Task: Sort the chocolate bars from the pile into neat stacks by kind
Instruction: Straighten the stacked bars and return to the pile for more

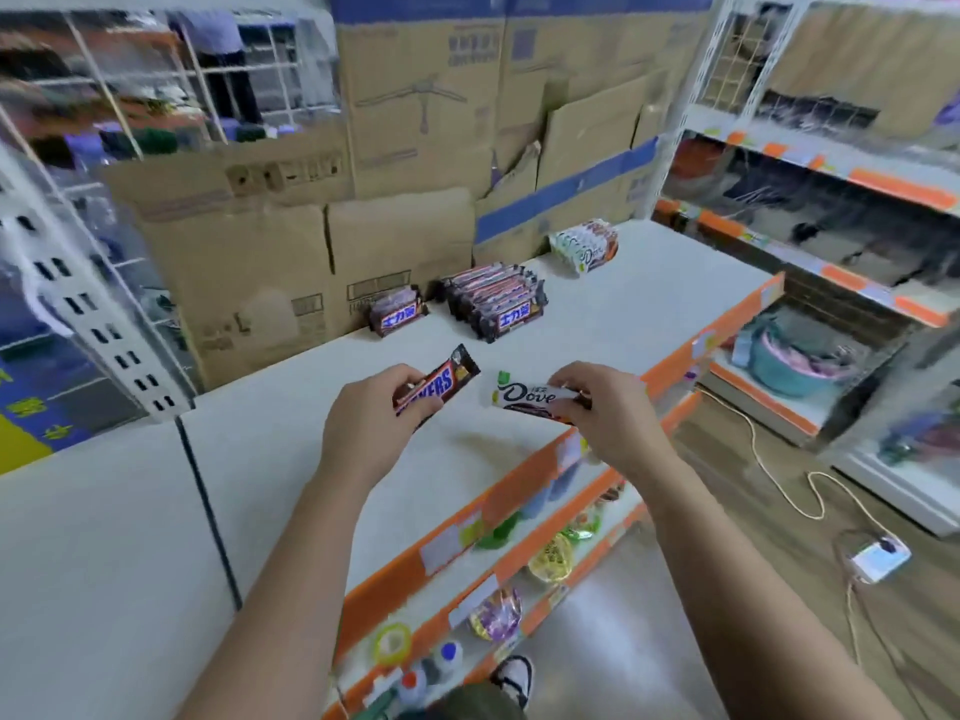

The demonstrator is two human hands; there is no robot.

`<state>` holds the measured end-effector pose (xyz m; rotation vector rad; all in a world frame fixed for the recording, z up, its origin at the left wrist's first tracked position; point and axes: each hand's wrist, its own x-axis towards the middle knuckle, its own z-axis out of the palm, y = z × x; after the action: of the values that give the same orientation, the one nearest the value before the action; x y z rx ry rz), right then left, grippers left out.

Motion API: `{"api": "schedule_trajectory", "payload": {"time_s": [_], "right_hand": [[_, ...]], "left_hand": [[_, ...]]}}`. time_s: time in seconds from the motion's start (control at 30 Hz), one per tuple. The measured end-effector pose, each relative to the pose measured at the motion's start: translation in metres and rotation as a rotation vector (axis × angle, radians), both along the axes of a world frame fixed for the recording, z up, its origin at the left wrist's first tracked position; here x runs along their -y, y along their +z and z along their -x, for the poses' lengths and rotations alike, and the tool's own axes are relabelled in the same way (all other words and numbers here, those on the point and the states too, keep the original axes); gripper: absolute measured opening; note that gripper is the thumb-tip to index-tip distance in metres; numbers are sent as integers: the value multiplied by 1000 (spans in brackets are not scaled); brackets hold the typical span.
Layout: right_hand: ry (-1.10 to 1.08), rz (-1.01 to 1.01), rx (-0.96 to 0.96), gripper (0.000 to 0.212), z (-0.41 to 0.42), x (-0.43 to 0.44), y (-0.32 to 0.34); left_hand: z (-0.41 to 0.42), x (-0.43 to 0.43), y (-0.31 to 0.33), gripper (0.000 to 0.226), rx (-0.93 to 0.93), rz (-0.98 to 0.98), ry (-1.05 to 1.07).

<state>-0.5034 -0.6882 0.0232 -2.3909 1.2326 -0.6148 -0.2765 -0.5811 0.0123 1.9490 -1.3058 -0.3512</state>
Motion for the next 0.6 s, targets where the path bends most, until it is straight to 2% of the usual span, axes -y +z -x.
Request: {"api": "schedule_trajectory", "payload": {"time_s": [0.1, 0.27, 0.4, 0.6], "right_hand": [[-23, -4, -24, 15, 15, 56, 3], [-26, 41, -25, 15, 36, 138, -1], [-12, 37, -10, 14, 46, 197, -10], [127, 48, 8, 14, 51, 283, -21]], "left_hand": [[12, 57, 2, 19, -56, -8, 3], [28, 133, -1, 20, -12, -10, 11], [43, 170, -7, 24, 35, -38, 38], [72, 211, -14, 27, 35, -53, 130]]}}
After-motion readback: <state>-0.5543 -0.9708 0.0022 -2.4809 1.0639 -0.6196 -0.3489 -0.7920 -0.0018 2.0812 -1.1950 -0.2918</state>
